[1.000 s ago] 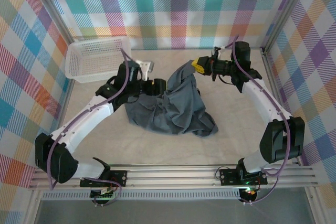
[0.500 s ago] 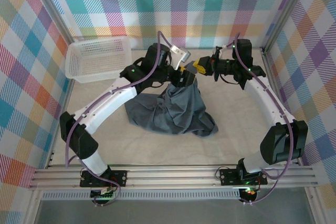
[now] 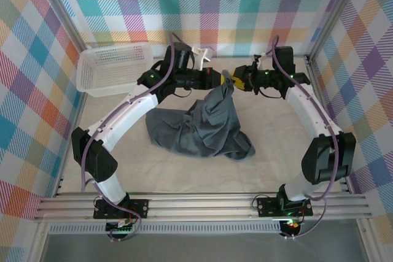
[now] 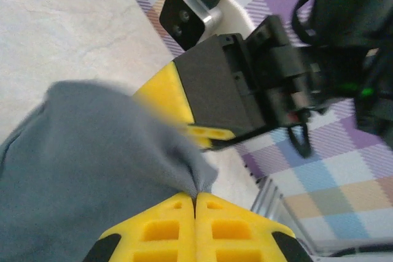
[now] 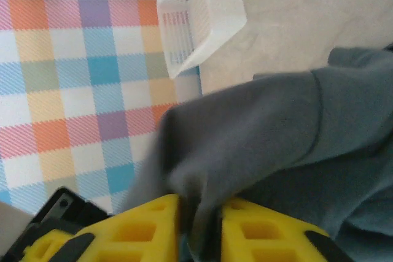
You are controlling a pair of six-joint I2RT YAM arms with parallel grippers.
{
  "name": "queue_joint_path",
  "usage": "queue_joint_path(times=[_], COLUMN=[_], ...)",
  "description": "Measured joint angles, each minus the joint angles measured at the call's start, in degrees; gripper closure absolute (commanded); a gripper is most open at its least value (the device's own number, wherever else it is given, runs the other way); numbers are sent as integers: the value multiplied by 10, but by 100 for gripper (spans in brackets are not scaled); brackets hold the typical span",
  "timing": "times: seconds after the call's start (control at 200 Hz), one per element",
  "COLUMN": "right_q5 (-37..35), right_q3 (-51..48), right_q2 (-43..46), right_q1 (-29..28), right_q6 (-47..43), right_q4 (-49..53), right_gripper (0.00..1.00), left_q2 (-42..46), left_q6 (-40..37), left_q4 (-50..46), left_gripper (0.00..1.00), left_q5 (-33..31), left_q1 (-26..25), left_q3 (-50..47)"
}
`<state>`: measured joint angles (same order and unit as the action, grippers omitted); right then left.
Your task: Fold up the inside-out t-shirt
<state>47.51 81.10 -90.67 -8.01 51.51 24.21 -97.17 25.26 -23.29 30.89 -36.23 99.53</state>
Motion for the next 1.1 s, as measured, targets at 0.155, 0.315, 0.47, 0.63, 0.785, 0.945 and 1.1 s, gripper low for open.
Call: queue_joint_path(times=[0.155, 0.315, 0.47, 0.63, 0.785, 0.945, 1.1], right_q5=[-12, -46, -55, -83, -107, -93, -69], right_q3=[-45, -141, -166, -160, -141, -140, -138], right_q2=[28, 162, 234, 216, 167, 165, 177], right_q1=[45, 37, -43, -107, -111, -111, -112], right_q6=[-71, -159, -241, -293, -316, -327, -313], right_q4=[-18, -65, -128, -168, -168, -163, -164], right_gripper=[56, 58, 49, 57, 75, 100, 100], left_q2=[44, 57, 57, 57, 57, 57, 57], left_q6=[58, 84, 91, 103, 113, 128, 124], left_q4=[36, 43, 39, 40, 37, 35, 19], left_gripper=[100, 100, 100, 100, 100, 100, 91], left_q5=[30, 49, 57, 58, 57, 55, 47], left_q1=[16, 23, 28, 30, 31, 42, 67], left_q3=[-49, -55, -54, -47, -42, -41, -41])
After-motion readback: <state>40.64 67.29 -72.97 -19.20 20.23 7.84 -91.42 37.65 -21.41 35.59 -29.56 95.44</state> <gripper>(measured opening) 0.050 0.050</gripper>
